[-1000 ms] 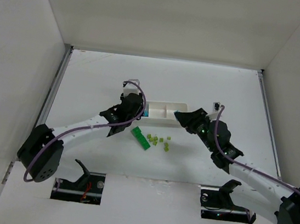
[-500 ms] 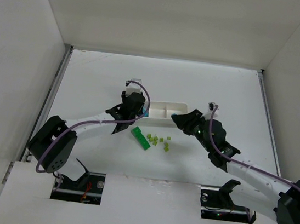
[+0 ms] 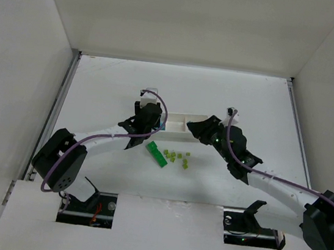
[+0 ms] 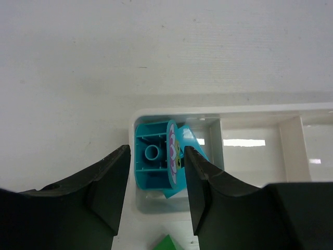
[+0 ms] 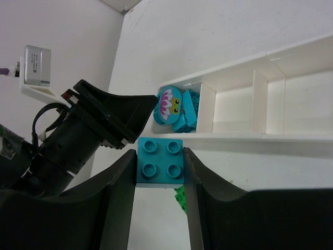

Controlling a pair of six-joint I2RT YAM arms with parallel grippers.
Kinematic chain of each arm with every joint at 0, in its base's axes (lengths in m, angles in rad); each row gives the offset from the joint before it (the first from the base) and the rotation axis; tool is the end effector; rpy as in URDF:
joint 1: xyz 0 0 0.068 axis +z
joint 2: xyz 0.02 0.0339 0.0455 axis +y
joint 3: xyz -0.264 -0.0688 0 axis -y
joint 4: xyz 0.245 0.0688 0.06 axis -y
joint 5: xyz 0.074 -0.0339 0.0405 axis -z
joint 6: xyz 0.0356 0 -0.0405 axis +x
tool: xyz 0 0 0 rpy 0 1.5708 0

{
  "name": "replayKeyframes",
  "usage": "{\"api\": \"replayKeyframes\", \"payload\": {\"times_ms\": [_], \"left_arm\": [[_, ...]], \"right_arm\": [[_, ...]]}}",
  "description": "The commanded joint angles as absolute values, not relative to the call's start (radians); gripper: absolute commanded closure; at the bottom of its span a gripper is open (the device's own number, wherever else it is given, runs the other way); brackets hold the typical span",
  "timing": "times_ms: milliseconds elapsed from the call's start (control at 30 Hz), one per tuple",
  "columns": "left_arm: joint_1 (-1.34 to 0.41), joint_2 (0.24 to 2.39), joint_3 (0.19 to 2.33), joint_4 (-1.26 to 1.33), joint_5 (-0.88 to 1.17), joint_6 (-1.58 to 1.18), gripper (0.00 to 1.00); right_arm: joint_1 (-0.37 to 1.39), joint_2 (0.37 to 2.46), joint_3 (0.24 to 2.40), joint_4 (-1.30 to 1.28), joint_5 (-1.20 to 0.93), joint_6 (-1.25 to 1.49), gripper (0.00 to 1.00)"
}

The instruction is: Sort the legos into containers by color

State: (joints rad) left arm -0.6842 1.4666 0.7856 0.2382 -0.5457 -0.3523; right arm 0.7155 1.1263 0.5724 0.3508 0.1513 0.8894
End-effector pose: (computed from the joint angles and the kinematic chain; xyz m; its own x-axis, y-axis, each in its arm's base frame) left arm 0.2558 -0.1848 0.2237 -0.3727 -0.0767 -0.9248 0.0514 0.9933 -0.1031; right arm 0.1947 0.1622 0.2520 -0.5130 0.5714 -0.6405 -0.2200 0.6337 0.7416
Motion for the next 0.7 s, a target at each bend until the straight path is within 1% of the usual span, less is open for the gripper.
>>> {"api": "replayKeyframes", "payload": {"times_ms": [0, 167, 333, 567, 667], "left_arm": [[-0.673, 1.416, 0.779, 0.262, -0.566, -0.351, 0.57], [-0.677, 1.324, 0.759, 0.247, -0.558, -0.386, 0.56], [-0.671, 1.139, 0.726, 0.183, -0.558, -0.455, 0.56], [-0.624, 0.893, 0.585, 0.059, -0.558, -0.618, 0.55], [-0.63, 0.83, 0.546, 0.02, -0.587, -0.626, 0.55]], "right_arm": [[0.729, 1.152, 0.633, 0.402, 0.169, 0.868, 0.65], [0.749, 1.274, 0.712, 0.403, 0.169, 0.841, 0.65], [0.801, 1.431, 0.833, 0.394, 0.198, 0.799, 0.65], [0.844, 1.663, 1.057, 0.319, 0.264, 0.696, 0.65], [0.844, 1.736, 1.114, 0.304, 0.264, 0.706, 0.64]]}}
